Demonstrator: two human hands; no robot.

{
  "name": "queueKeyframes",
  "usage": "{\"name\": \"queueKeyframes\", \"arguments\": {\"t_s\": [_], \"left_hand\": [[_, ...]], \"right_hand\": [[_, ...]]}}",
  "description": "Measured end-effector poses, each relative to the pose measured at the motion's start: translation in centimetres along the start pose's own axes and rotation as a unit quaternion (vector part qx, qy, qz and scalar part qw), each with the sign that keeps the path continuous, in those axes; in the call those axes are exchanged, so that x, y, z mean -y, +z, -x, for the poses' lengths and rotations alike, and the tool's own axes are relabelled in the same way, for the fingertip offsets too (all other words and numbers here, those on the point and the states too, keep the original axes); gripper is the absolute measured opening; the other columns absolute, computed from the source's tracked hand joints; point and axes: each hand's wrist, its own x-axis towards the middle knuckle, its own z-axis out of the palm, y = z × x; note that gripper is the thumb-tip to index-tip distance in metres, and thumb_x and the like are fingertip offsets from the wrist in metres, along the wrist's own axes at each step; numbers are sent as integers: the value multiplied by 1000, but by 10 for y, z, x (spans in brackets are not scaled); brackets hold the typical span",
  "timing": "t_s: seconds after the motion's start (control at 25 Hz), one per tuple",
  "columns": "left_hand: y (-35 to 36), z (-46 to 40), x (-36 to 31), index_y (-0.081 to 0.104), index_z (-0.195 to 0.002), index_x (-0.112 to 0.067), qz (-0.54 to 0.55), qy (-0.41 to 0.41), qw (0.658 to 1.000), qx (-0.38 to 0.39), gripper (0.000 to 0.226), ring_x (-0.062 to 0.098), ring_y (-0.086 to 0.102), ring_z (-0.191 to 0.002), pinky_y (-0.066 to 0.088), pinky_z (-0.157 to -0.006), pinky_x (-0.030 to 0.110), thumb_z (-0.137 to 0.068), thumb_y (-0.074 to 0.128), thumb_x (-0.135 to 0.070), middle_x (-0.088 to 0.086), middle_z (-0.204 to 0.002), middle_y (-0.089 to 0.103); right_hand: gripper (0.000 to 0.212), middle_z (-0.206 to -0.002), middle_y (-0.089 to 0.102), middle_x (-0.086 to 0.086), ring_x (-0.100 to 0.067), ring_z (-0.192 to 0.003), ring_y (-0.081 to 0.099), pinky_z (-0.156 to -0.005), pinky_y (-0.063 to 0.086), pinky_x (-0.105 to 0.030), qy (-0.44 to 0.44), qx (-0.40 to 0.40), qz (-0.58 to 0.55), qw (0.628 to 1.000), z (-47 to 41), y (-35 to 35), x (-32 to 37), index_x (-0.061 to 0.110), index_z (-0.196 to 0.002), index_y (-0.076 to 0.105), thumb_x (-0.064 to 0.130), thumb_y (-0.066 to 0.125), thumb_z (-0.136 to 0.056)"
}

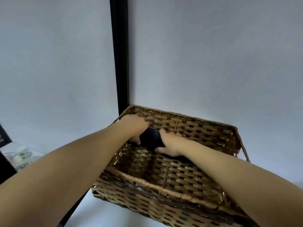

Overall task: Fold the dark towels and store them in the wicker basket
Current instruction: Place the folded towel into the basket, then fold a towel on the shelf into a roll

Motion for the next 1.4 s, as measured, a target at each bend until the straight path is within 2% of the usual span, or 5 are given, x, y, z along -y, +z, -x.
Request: {"name": "queueKeyframes", "arguments": {"t_s": [0.2, 0.64, 1.08, 1.28, 1.4], "left_hand": [[23, -31, 0, 38, -147, -15, 19, 14, 996, 86, 76, 31, 58, -120, 50, -92, 39, -86, 77, -39, 10, -136, 58], [31, -45, 7, 57, -128, -19, -53, 55, 997, 30, 56, 25, 63, -110, 56, -88, 40, -83, 78, -44, 2, -123, 63], [21, -37, 9, 46, -139, -26, 22, 95, 995, 26, 59, 22, 58, -111, 52, -92, 41, -88, 70, -45, 0, -127, 61], [-32, -3, 3, 57, -124, -31, 132, 36, 987, -89, 47, 14, 60, -96, 53, -84, 37, -90, 59, -63, -9, -110, 65], [-60, 13, -20, 52, -131, -35, 98, 34, 968, -228, 50, 15, 57, -113, 50, -86, 37, -91, 53, -64, -11, -126, 60]], "right_hand": [[76, -142, 50, -18, -35, -132, 45, -107, 38, -44, 10, 6, 93, 996, -16, 19, -6, 11, -150, 29, 57, 55, -95], [79, -115, 64, -7, -30, -101, 64, -60, 42, -39, -49, -98, 281, 953, -18, 11, -2, 13, -133, 38, 68, 65, -84], [78, -132, 55, -10, -32, -110, 61, -69, 51, -41, -27, -11, 205, 978, -8, -6, -5, 14, -142, 34, 57, 69, -86], [62, -127, 53, -3, -26, -112, 58, -76, 51, -40, -46, -69, 180, 980, 50, -57, -29, 21, -134, 44, 64, 57, -91], [58, -124, 49, 0, -23, -108, 54, -75, 50, -38, -36, -175, 199, 964, 99, -85, -56, 23, -134, 43, 64, 52, -93]]}}
